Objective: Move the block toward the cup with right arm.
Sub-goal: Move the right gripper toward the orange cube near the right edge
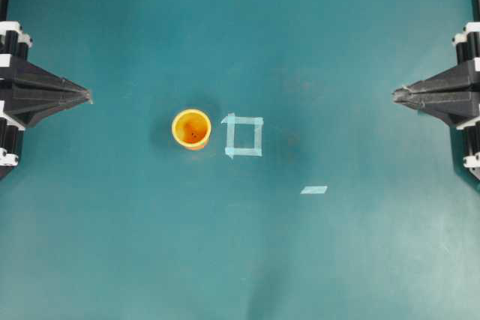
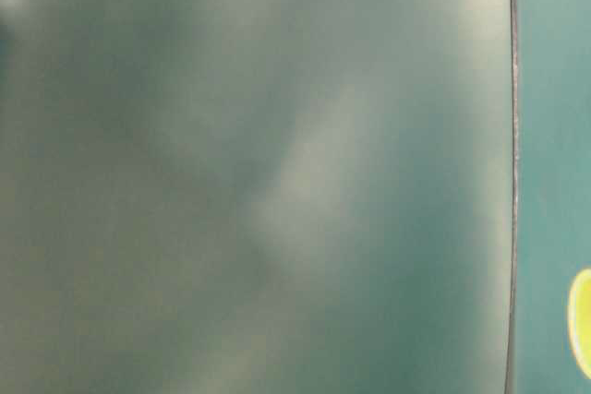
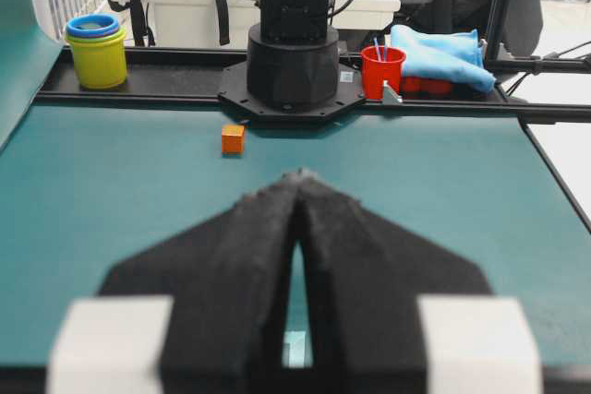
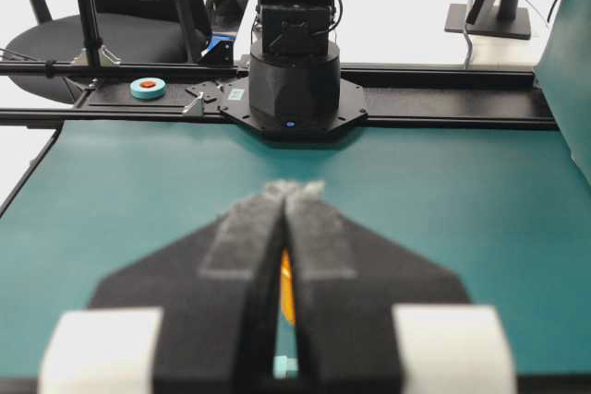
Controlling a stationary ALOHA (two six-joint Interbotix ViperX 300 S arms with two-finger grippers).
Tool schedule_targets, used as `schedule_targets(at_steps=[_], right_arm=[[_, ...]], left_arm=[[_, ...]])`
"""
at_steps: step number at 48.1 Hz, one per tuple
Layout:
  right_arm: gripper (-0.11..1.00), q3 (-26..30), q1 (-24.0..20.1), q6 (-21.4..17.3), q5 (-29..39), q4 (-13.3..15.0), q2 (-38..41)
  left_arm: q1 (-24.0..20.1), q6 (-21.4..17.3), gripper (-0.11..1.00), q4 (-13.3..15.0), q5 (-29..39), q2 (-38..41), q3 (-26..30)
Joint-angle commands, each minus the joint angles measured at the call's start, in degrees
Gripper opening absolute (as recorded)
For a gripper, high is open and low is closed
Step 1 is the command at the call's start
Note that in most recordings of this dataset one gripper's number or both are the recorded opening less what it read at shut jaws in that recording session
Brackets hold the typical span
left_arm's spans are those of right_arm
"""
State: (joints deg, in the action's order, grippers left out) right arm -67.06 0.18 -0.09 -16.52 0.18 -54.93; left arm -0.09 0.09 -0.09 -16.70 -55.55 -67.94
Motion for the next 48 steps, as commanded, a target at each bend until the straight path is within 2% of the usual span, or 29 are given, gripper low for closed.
schedule_targets(at_steps=[1,6,15,26,48], right_arm=[[0.00,0.5,0.1,-0.1,-0.2,-0.4,0.2],[0.00,1.8,0.2,-0.6,5.6,-0.4,0.8],[0.00,5.2,1.1,-1.8,21.0,-0.4,1.9],[0.00,7.9,3.7,-6.9,40.6,-0.4,1.8],[0.00,9.1,3.8,-15.9,59.8,-0.4,1.3]], left_arm=[[-0.1,-0.3,-0.01,-0.4,-0.2,1.6,1.6],[-0.1,-0.1,0.00,-0.4,-0.8,2.5,1.7],[-0.1,-0.1,0.00,-0.4,-1.5,4.3,1.8],[0.0,-0.1,0.00,-0.4,-1.8,5.7,2.3],[0.0,-0.5,0.00,-0.4,-1.8,5.8,2.4]])
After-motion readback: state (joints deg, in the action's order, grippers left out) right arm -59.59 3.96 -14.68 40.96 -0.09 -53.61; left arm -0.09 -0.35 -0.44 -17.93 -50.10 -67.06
